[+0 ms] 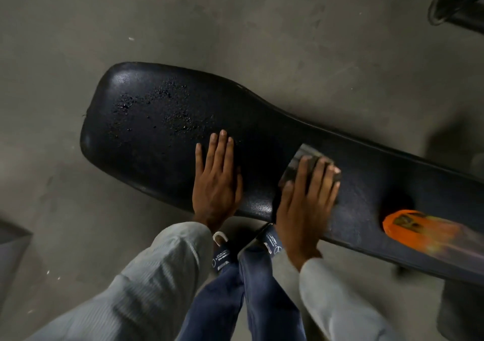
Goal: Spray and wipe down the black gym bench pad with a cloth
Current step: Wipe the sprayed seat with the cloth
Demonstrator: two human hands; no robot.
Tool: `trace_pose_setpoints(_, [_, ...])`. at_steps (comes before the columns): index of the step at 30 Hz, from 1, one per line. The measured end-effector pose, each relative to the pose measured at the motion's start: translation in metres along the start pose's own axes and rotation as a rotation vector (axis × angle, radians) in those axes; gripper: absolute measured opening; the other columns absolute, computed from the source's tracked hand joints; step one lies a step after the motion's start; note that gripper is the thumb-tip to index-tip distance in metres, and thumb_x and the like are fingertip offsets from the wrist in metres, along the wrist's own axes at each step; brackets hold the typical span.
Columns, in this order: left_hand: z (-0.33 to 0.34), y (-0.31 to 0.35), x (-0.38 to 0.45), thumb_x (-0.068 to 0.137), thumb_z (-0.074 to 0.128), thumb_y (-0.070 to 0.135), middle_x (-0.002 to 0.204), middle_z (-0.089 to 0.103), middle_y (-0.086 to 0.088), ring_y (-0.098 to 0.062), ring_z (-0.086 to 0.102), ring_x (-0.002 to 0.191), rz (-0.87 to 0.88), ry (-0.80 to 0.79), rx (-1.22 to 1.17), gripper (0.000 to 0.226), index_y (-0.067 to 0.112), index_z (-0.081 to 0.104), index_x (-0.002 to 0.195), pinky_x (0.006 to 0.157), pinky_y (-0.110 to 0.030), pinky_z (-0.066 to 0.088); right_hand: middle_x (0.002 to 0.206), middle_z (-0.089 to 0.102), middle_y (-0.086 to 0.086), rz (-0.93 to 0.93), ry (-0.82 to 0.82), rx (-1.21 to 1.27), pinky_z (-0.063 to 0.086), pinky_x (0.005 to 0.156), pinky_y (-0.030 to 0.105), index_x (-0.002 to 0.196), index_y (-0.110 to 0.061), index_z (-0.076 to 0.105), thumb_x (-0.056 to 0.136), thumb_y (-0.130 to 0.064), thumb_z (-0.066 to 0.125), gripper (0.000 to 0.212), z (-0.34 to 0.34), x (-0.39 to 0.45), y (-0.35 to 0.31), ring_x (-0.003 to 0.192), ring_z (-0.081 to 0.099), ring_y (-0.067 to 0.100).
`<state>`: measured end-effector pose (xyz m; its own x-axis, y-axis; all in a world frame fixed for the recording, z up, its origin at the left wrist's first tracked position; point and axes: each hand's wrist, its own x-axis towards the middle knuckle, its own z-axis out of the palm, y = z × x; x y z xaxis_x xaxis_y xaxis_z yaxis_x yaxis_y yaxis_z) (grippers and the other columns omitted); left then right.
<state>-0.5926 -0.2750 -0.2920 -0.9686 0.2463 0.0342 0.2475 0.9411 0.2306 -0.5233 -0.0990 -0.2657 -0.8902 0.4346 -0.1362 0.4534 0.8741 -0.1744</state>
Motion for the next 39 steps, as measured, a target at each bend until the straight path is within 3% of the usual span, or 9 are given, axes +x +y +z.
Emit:
trace_pose_setpoints(4, [0.001,-0.002,0.000,0.105,0.044,0.036,0.178,0.020,-0.017,-0.033,0.014,0.167,-0.003,-0.028,0.006,0.071,0.003,0.030,0.167,0.135,-0.059,0.007,0.181,0.005,0.012,-0.280,-0.096,-0.046,0.008,0.135,0.059,0.173,-0.025,0.008,0.113,-0.046,0.029,0.067,0.010,-0.014,-0.030,0.168,0.001,0.034])
trace_pose_setpoints(7, [0.003,-0.005,0.000,0.102,0.044,0.039,0.178,0.019,-0.018,-0.034,0.015,0.167,0.014,-0.039,0.008,0.075,0.002,0.030,0.166,0.135,-0.059,0.007,0.180,0.014,0.012,-0.475,-0.092,-0.067,0.009,0.135,0.060,0.173,-0.027,0.016,0.113,-0.046,0.027,0.064,0.010,0.045,-0.039,0.168,0.009,0.034])
trace_pose_setpoints(11, [0.001,-0.004,-0.001,0.101,0.046,0.037,0.178,0.019,-0.017,-0.034,0.015,0.167,0.023,-0.028,-0.018,0.077,0.002,0.028,0.167,0.134,-0.060,0.010,0.179,0.022,0.012,-0.328,0.000,-0.049,0.011,0.134,0.060,0.171,-0.027,0.025,0.113,-0.045,0.027,0.061,0.000,0.087,-0.031,0.167,0.018,0.033])
trace_pose_setpoints(15, [0.000,-0.004,0.000,0.105,0.038,0.040,0.178,0.020,-0.017,-0.034,0.016,0.166,0.015,-0.031,-0.029,0.074,0.003,0.028,0.167,0.133,-0.062,0.014,0.180,0.014,0.013,-0.147,-0.011,-0.037,0.011,0.134,0.061,0.172,-0.023,0.020,0.114,-0.043,0.024,0.062,-0.002,0.038,-0.035,0.168,0.010,0.034])
trace_pose_setpoints(22, [-0.006,-0.015,0.003,0.103,0.050,0.034,0.172,0.033,-0.021,-0.037,0.029,0.162,0.021,0.105,-0.244,0.068,0.001,0.040,0.161,0.132,-0.060,0.022,0.179,0.020,0.013,-0.543,-0.080,-0.074,0.015,0.134,0.061,0.171,-0.025,0.024,0.113,-0.045,0.024,0.061,0.010,0.062,-0.082,0.166,0.017,0.036])
trace_pose_setpoints(26, [-0.026,-0.042,0.014,0.098,0.052,0.032,0.173,0.031,-0.020,-0.037,0.027,0.163,-0.034,0.136,-0.198,0.072,0.001,0.041,0.162,0.134,-0.059,0.017,0.180,0.019,0.012,-0.412,-0.036,-0.043,0.010,0.135,0.059,0.171,-0.027,0.024,0.114,-0.042,0.028,0.059,0.002,0.083,-0.076,0.168,0.013,0.033])
trace_pose_setpoints(30, [-0.035,-0.078,0.027,0.101,0.048,0.037,0.176,0.026,-0.018,-0.035,0.022,0.165,-0.066,0.114,-0.104,0.073,0.004,0.036,0.165,0.133,-0.062,0.014,0.181,0.011,0.013,-0.213,-0.046,-0.049,0.012,0.134,0.061,0.172,-0.023,0.020,0.114,-0.041,0.028,0.061,0.000,0.030,-0.077,0.168,0.005,0.034])
trace_pose_setpoints(35, [-0.029,-0.102,0.030,0.110,0.040,0.039,0.176,0.028,-0.015,-0.032,0.021,0.165,-0.096,0.100,-0.084,0.064,0.005,0.037,0.164,0.134,-0.061,0.013,0.179,0.016,0.014,-0.551,-0.088,-0.081,0.014,0.135,0.060,0.171,-0.025,0.018,0.113,-0.043,0.030,0.062,0.014,0.032,-0.119,0.167,0.009,0.035])
trace_pose_setpoints(39, [-0.026,-0.102,0.030,0.111,0.040,0.038,0.176,0.028,-0.014,-0.030,0.020,0.166,-0.103,0.097,-0.069,0.063,0.006,0.037,0.164,0.134,-0.061,0.014,0.179,0.021,0.013,-0.527,-0.047,-0.034,0.013,0.135,0.058,0.171,-0.026,0.025,0.115,-0.045,0.028,0.059,0.012,0.095,-0.139,0.167,0.016,0.035])
